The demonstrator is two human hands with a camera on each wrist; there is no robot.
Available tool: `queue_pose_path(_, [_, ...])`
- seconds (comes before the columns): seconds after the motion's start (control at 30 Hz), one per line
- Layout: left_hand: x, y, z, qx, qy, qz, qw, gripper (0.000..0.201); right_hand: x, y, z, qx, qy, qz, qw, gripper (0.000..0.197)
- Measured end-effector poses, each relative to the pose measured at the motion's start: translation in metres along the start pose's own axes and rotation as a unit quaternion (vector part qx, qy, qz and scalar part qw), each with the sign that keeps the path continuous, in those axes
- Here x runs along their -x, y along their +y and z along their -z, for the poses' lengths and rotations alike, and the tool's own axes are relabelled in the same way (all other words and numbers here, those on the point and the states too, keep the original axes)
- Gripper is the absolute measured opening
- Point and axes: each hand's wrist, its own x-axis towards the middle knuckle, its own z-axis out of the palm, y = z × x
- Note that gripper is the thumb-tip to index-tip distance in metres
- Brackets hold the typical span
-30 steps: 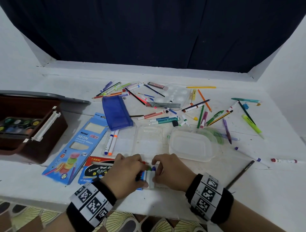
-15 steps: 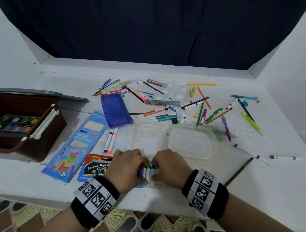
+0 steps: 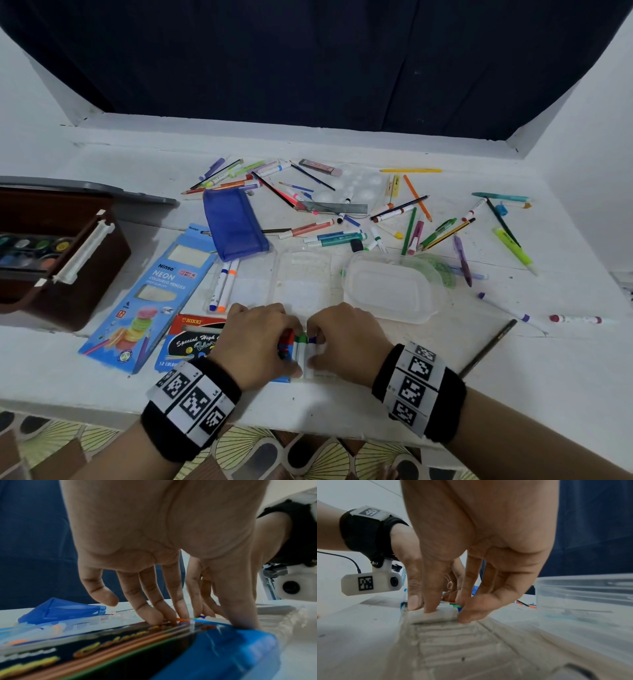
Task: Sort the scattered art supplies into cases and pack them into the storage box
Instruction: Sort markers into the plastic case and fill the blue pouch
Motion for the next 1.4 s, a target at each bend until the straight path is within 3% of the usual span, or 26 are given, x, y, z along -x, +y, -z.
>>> queue_pose_path(0.2, [0.004, -0.015, 0.004, 0.145, 0.002, -0.011, 0.989, 0.037, 0.013, 0.013, 0.008, -0.142, 0.1, 0.001, 0.985, 0.025])
queue_pose_path(0.37, [0.005, -0.005, 0.023, 0.341, 0.071, -0.045, 0.936, 0.018, 0.03, 0.031, 0.038, -0.292, 0.252, 0.011, 0.922, 0.014])
queue_pose_path(0.5, [-0.011, 0.013, 0.039, 0.424, 0.14, -0.065, 0.892, 0.021, 0.037, 0.054, 0.06, -0.334, 0.309, -0.008, 0.89, 0.011])
queue_pose_path(0.67, [-0.055, 0.027, 0.057, 0.447, 0.171, -0.084, 0.874, 0.022, 0.037, 0.096, 0.089, -0.294, 0.332, -0.04, 0.895, 0.009])
queue_pose_path(0.8, [-0.109, 0.035, 0.076, 0.43, 0.177, -0.099, 0.88, 0.034, 0.018, 0.138, 0.116, -0.22, 0.26, -0.059, 0.938, 0.008])
queue_pose_path(1.03, [-0.223, 0.052, 0.101, 0.315, 0.115, -0.075, 0.939, 0.008, -0.052, 0.209, 0.134, -0.208, 0.129, -0.127, 0.961, 0.018])
queue_pose_path(1.23, [-0.305, 0.061, 0.093, 0.114, 0.046, -0.035, 0.992, 0.012, -0.095, 0.226, 0.128, -0.084, 0.032, -0.153, 0.984, 0.02])
queue_pose_path(1.4, [-0.347, 0.071, 0.076, -0.026, 0.016, -0.02, 0.999, 0.022, -0.118, 0.233, 0.119, 0.003, -0.03, -0.153, 0.988, 0.023])
